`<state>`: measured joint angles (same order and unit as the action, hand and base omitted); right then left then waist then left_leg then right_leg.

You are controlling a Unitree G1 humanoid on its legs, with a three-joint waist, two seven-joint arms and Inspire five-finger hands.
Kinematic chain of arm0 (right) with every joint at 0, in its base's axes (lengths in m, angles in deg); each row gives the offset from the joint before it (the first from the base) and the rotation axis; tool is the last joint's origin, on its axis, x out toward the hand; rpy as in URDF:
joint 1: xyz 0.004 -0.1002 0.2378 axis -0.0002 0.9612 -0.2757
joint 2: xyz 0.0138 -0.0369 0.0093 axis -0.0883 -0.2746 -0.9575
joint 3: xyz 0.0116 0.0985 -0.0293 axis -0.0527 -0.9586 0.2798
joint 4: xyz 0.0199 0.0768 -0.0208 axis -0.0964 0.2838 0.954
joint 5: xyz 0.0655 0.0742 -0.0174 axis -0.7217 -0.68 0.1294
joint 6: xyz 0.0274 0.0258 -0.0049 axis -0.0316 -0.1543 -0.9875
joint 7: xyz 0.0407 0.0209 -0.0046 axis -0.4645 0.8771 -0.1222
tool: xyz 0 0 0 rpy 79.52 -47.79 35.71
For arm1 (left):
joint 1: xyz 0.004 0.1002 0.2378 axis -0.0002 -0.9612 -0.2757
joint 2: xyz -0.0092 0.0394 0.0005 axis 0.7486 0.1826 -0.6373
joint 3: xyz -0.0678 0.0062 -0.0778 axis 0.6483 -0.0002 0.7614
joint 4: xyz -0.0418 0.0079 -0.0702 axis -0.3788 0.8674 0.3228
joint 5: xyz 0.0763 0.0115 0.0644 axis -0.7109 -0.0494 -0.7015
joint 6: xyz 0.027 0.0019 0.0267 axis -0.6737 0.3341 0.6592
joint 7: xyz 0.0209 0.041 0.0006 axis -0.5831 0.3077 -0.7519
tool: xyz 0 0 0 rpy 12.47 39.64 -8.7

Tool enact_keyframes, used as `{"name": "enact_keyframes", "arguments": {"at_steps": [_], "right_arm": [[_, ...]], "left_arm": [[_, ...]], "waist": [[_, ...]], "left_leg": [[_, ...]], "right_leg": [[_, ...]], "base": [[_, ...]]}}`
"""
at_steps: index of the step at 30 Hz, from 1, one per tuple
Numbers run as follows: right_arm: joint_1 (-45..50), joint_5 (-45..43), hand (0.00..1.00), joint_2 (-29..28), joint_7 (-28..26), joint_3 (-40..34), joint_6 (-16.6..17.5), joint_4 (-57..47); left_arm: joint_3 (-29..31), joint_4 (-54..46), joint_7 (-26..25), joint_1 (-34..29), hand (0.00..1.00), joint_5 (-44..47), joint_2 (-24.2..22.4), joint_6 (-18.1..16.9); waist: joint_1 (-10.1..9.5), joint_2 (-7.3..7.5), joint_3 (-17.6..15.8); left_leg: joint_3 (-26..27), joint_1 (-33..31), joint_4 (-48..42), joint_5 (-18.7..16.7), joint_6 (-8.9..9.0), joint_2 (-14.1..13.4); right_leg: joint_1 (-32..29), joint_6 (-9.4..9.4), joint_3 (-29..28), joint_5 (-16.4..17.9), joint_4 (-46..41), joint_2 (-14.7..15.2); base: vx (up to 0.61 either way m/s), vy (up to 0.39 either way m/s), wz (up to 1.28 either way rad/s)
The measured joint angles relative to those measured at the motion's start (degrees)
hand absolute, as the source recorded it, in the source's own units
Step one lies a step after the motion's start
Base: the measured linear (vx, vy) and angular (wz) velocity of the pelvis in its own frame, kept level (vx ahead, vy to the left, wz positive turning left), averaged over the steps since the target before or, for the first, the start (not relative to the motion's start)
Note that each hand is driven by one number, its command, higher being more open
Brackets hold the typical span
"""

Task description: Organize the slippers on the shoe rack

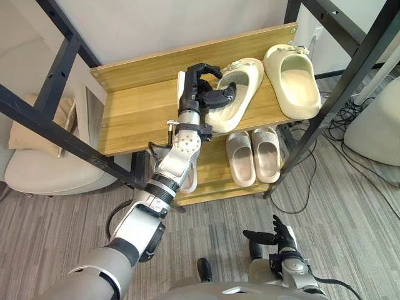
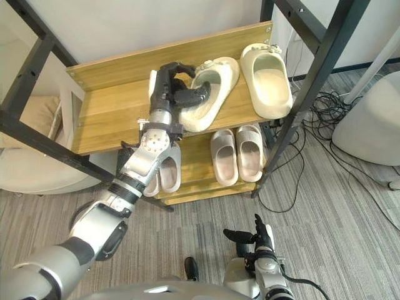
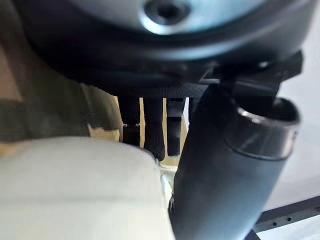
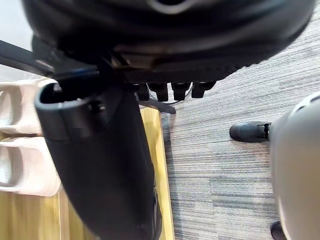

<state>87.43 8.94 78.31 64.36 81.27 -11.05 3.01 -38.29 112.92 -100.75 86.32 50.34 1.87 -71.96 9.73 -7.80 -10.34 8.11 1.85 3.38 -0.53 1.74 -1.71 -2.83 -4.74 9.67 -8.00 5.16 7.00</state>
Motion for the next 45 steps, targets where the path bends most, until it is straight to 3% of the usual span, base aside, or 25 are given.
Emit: {"name": "enact_keyframes", "arguments": {"at_steps": [11, 24, 33, 36, 45], "right_arm": [[-1.7, -0.6, 1.0, 0.1, 0.2, 2.0, -1.0, 2.0], [-2.9, -0.6, 1.0, 0.0, 0.2, 2.2, -2.0, 3.7], [-3.0, -0.6, 1.0, 0.3, 0.2, 2.8, -2.4, 5.2], [-3.0, -0.6, 1.0, 0.4, 0.3, 3.3, -2.6, 5.1], [-3.0, -0.6, 1.0, 0.6, 0.2, 4.4, -3.5, 5.2]], "left_arm": [[-0.1, -0.4, 0.8, -0.8, 1.0, 0.0, -0.5, -0.7], [-0.6, -3.0, 1.7, -2.1, 1.0, 2.2, -0.4, -0.5], [-1.3, -15.0, 1.8, -3.4, 1.0, 8.2, -0.6, -0.7], [-1.3, -16.2, 2.3, -4.6, 1.0, 9.6, -0.5, -2.1], [-1.4, -20.7, 2.9, -13.3, 1.0, 16.9, -0.4, -2.2]], "waist": [[-0.02, 1.19, -0.8], [-0.4, 1.25, -0.9], [-2.94, 1.3, -0.7], [-3.07, 1.33, -0.7], [-4.12, 1.64, -0.5]], "left_leg": [[-0.7, 0.7, 0.0, 0.1, 0.02, -0.1], [-2.3, 0.6, -0.1, 0.6, -0.13, 0.0], [-2.8, -0.6, -1.3, 0.6, -0.15, 0.2], [-2.8, -0.3, -1.3, 0.6, -0.15, 0.2], [-3.7, -0.6, -1.4, 0.7, -0.22, 0.2]], "right_leg": [[1.1, 0.0, 0.8, 0.0, 0.0, 0.0], [1.8, -0.01, 2.7, 0.0, 0.0, 0.1], [1.6, 0.01, 2.8, 0.0, -0.2, 0.5], [1.8, 0.02, 2.9, 0.0, -0.1, 0.4], [2.0, 0.02, 3.8, 0.0, -0.2, 0.5]], "base": [[0.0, 0.0, 0.02], [-0.01, 0.002, 0.05], [-0.01, 0.002, 0.03], [0.0, 0.0, 0.0], [0.0, 0.006, 0.04]]}}
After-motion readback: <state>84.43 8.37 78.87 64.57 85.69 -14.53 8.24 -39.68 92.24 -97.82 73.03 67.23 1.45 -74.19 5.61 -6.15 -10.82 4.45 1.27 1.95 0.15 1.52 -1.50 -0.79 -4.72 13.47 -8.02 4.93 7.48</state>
